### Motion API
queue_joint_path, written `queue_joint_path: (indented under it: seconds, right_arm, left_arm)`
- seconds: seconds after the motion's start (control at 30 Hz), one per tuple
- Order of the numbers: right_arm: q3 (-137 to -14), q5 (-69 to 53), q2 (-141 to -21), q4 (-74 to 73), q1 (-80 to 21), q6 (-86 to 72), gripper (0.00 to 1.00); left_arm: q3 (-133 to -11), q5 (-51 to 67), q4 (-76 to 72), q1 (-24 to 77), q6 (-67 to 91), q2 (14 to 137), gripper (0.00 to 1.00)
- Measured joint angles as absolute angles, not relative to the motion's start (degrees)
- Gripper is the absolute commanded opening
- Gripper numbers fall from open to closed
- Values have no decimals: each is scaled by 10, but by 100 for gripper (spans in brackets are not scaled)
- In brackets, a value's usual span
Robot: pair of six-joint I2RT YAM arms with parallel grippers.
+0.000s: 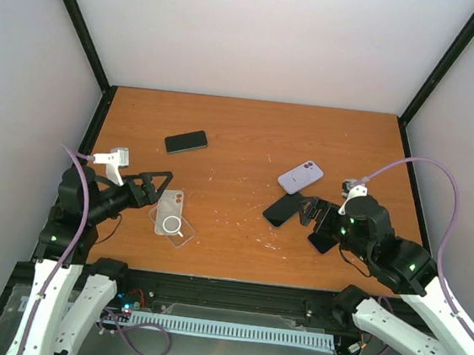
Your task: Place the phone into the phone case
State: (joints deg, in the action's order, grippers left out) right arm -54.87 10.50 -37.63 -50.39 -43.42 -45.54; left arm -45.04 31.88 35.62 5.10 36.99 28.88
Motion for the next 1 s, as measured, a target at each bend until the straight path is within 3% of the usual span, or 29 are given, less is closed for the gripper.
queue_joint_path:
  seconds: [0.47, 0.53, 0.67, 0.83, 1.0]
  right_arm:
    - [-541, 107, -376, -504, -434, -460, 100]
    - [-539, 107, -375, -503, -434, -462, 100]
    - [-530, 106, -369, -501, -434, -462, 100]
    - [-518, 105, -362, -499, -434, -462, 100]
    - [-516, 102, -362, -496, -434, -464, 100]
  left_arm:
    - [-450, 230, 391, 49, 430, 342, 99]
    - [-448, 205, 406, 49, 458, 360, 93]
    - [-423, 182, 420, 49, 510, 387, 70]
    - [-365, 162, 437, 49, 557, 405, 65]
    - [-322, 142, 442, 49, 586, 443, 53]
